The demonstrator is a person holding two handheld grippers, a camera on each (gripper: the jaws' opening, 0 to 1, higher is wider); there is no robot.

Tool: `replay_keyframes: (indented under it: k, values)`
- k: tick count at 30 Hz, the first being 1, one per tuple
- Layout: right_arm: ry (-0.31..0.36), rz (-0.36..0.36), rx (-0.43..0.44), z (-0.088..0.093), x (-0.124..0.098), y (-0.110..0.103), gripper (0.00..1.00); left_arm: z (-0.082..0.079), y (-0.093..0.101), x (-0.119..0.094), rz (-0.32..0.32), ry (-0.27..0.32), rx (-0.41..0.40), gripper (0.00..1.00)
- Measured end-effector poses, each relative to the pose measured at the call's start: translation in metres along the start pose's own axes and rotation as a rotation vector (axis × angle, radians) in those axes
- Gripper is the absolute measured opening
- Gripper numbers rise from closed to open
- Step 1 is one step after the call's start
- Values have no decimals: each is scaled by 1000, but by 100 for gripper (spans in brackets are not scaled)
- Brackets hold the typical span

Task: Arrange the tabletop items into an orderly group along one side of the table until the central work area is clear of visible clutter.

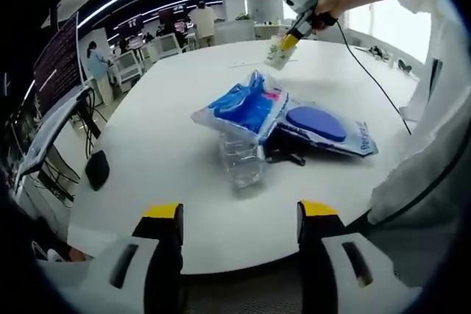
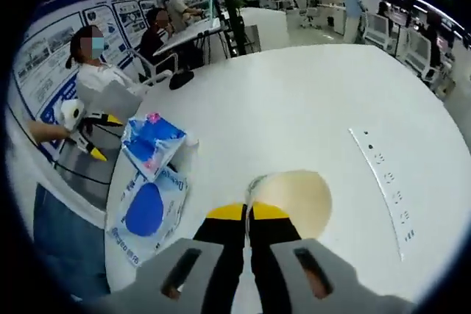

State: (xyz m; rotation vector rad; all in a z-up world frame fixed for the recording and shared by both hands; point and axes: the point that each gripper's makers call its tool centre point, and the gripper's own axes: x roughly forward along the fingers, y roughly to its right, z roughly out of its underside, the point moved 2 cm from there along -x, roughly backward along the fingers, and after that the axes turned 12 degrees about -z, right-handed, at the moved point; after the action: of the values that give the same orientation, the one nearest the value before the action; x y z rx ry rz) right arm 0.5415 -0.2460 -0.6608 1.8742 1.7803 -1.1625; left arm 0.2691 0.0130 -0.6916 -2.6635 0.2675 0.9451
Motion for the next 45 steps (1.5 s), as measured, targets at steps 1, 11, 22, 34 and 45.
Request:
replay_keyframes:
  k: [1,11,22,34,45]
  values:
    - [-8,-2,-2,2,-1,1,0,1,0,1,2,-5,1,63]
    - [-251,-69,-201,27,-2,6,0,6,-2,4,-2,-25,8,63]
    - [-413,-90,-335,35,9,6,0,9,-2,5,0,-45,13,62]
    - [-505,-100,-426,40,19,3,0,9,0,4,3,-49,17,62]
    - [-491,-72,-384,42,19,7,0,6,2,1,4,-52,21,62]
